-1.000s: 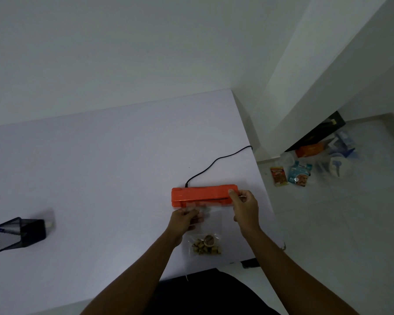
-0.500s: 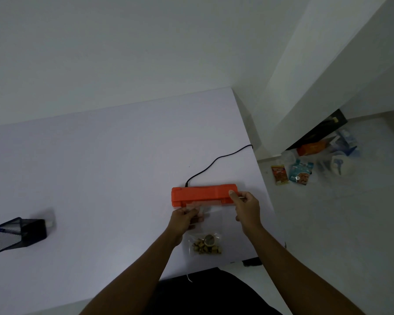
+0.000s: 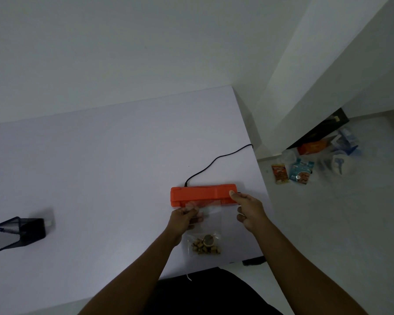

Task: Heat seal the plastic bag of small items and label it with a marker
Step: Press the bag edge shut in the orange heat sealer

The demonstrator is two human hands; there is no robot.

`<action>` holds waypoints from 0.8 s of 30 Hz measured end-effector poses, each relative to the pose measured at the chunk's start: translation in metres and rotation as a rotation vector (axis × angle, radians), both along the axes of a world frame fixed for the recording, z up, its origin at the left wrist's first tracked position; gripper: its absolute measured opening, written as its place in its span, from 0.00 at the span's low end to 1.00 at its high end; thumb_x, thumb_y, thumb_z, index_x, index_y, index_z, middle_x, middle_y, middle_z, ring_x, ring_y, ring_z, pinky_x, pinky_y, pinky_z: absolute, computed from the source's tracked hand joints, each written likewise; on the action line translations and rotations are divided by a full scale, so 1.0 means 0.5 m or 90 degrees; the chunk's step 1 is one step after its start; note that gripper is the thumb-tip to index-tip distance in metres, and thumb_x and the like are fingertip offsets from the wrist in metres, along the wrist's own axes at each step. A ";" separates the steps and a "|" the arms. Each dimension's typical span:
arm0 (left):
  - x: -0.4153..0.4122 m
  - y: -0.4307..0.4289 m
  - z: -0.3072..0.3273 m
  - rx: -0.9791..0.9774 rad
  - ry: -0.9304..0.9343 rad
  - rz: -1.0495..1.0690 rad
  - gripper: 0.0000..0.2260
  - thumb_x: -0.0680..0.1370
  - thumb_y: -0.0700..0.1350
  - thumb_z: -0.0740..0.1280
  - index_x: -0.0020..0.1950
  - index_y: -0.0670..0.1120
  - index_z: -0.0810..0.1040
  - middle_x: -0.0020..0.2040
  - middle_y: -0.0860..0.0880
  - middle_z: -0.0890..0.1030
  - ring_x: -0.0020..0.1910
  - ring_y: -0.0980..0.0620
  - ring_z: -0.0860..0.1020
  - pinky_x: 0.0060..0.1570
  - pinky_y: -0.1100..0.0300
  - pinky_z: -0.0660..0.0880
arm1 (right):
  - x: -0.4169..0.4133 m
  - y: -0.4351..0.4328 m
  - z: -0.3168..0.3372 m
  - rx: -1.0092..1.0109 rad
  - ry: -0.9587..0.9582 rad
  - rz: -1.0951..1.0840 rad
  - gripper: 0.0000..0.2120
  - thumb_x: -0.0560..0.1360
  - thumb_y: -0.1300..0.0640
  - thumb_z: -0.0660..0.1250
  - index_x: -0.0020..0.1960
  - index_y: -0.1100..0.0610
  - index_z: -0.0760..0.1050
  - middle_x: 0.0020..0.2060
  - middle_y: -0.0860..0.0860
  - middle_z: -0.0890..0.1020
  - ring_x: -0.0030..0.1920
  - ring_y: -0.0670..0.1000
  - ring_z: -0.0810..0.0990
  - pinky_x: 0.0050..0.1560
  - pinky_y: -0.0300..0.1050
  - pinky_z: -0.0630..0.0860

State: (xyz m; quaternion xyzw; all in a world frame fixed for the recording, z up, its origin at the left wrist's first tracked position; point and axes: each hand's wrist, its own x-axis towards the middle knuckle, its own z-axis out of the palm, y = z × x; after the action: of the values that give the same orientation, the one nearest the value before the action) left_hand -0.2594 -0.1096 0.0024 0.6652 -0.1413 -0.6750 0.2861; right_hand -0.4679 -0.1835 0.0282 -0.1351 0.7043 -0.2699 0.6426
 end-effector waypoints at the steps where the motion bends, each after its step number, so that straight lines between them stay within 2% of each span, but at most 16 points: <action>1: -0.001 0.000 0.000 0.000 0.000 0.000 0.10 0.79 0.46 0.68 0.55 0.42 0.81 0.48 0.46 0.87 0.48 0.47 0.85 0.52 0.51 0.77 | 0.000 -0.001 -0.001 0.005 -0.001 -0.001 0.15 0.68 0.55 0.79 0.50 0.60 0.80 0.37 0.52 0.75 0.26 0.46 0.62 0.22 0.37 0.59; 9: -0.003 -0.003 0.001 0.003 0.001 -0.007 0.12 0.79 0.47 0.67 0.58 0.41 0.81 0.49 0.46 0.87 0.50 0.46 0.85 0.59 0.45 0.76 | -0.002 -0.005 0.007 0.016 -0.005 0.001 0.15 0.68 0.56 0.79 0.51 0.59 0.81 0.34 0.50 0.75 0.26 0.46 0.62 0.23 0.38 0.60; 24: -0.004 -0.003 0.012 0.002 -0.002 -0.007 0.11 0.79 0.47 0.67 0.57 0.42 0.81 0.47 0.47 0.87 0.50 0.46 0.85 0.60 0.45 0.76 | 0.000 -0.004 0.006 0.019 -0.003 -0.003 0.13 0.67 0.56 0.79 0.48 0.59 0.81 0.34 0.52 0.74 0.25 0.45 0.61 0.23 0.38 0.58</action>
State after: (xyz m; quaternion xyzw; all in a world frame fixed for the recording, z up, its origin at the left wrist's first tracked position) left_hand -0.2612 -0.1112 0.0084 0.6660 -0.1440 -0.6759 0.2810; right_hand -0.4678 -0.1857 0.0313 -0.1230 0.7073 -0.2611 0.6453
